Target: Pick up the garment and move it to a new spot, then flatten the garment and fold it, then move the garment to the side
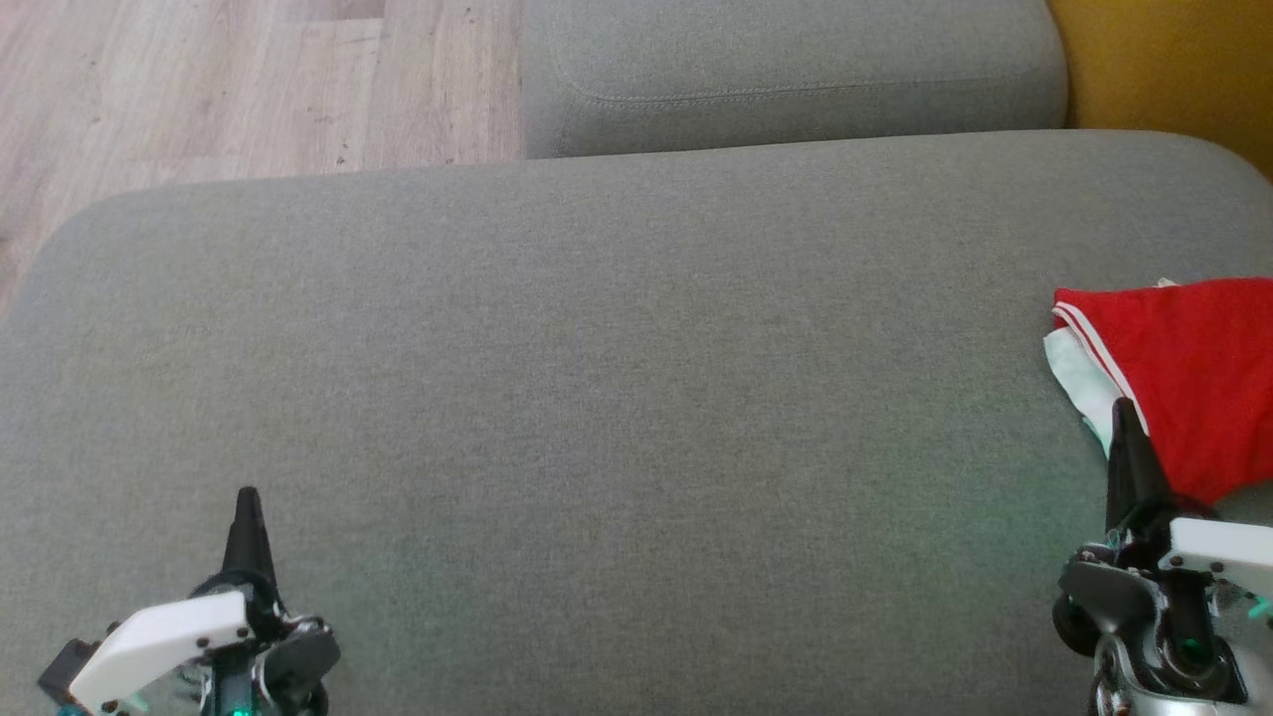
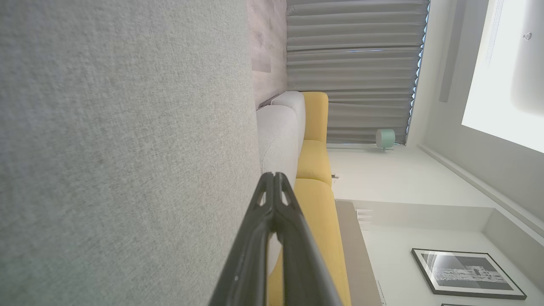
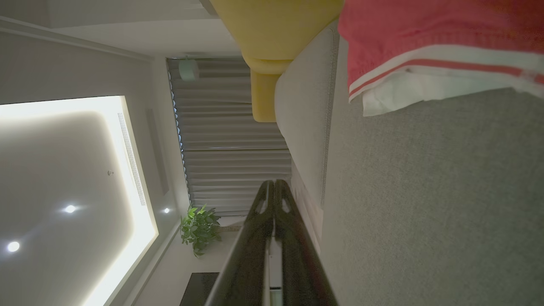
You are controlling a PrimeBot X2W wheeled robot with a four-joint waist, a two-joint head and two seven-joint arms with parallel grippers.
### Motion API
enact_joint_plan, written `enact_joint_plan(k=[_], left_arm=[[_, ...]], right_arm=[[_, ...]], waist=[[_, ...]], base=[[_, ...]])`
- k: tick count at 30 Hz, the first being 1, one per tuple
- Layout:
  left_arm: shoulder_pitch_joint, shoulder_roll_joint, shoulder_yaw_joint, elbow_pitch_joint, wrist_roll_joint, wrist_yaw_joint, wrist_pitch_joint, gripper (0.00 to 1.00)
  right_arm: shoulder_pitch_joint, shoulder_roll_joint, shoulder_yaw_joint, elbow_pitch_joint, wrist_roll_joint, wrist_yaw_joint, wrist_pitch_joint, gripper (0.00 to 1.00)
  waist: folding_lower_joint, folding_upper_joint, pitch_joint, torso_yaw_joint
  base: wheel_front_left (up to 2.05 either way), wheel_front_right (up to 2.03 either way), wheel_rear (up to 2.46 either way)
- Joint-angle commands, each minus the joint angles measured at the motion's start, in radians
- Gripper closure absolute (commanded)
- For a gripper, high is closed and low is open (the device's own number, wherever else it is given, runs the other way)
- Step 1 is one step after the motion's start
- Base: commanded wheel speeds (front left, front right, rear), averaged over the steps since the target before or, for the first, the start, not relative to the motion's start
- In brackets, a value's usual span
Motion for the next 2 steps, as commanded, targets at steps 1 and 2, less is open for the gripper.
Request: enact_joint_plan(k=[1,2], left_arm=[[-0.047,0.009,0.04,-0.037,-0.005,-0.007,0.007,1.0],[-0.047,0.009,0.04,-0.037,-0.005,-0.007,0.007,1.0]], right_arm=[[-0.02,-0.005,0.021,-0.04,0.007,-0.001,0.007,1.0],[-0.02,-0.005,0.021,-0.04,0.007,-0.001,0.007,1.0]], waist=[[0.0,0.0,0.0,0.0],[0.0,0.0,0.0,0.0]], base=[[0.0,0.0,0.0],[0.0,0.0,0.0]])
